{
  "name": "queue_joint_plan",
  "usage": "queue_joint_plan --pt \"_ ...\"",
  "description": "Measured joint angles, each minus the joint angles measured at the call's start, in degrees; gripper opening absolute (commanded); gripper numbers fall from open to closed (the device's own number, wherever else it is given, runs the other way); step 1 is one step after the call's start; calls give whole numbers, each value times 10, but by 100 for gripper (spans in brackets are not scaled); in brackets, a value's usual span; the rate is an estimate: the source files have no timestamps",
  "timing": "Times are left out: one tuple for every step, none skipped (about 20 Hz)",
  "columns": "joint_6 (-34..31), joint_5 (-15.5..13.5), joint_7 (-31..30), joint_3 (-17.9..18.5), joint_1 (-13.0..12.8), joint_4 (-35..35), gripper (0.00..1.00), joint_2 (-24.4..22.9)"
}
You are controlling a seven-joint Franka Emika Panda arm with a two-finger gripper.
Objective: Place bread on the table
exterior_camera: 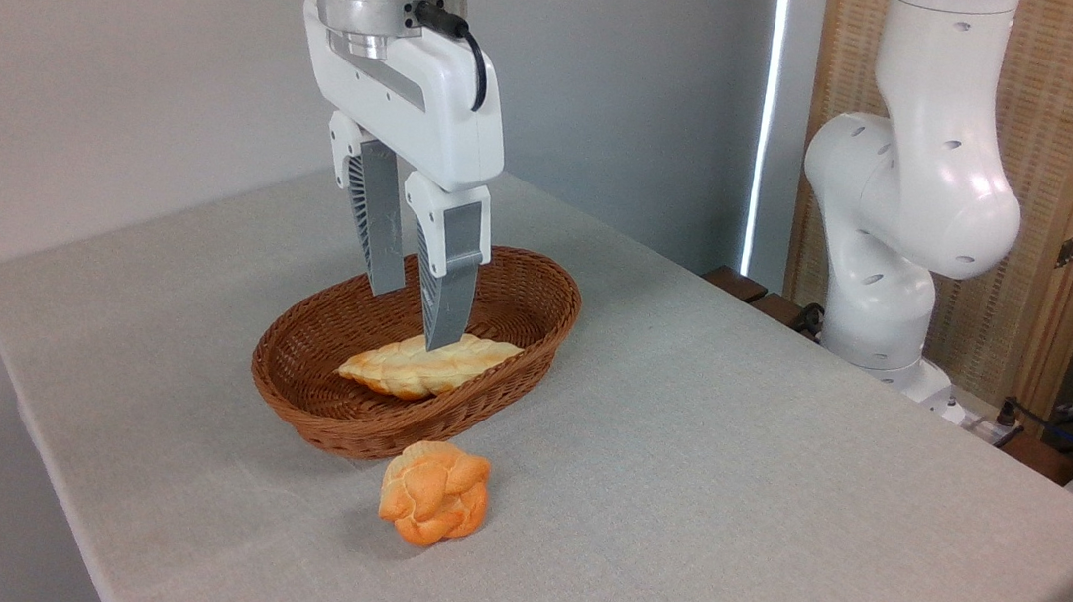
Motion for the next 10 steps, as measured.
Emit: queue_joint_plan --pt "0 0 0 0 0 0 100 0" --pt "0 0 0 0 0 0 100 0" --pt "0 0 0 0 0 0 100 0" --pt "0 0 0 0 0 0 100 0" --pt "0 0 0 0 0 0 100 0" --pt "0 0 0 1 0 0 100 0" --pt "0 0 0 1 1 0 100 0" --pt "0 0 0 3 1 0 100 0" --pt "0 -1 0 5 1 0 100 0" --pt "0 -2 0 7 1 0 100 0"
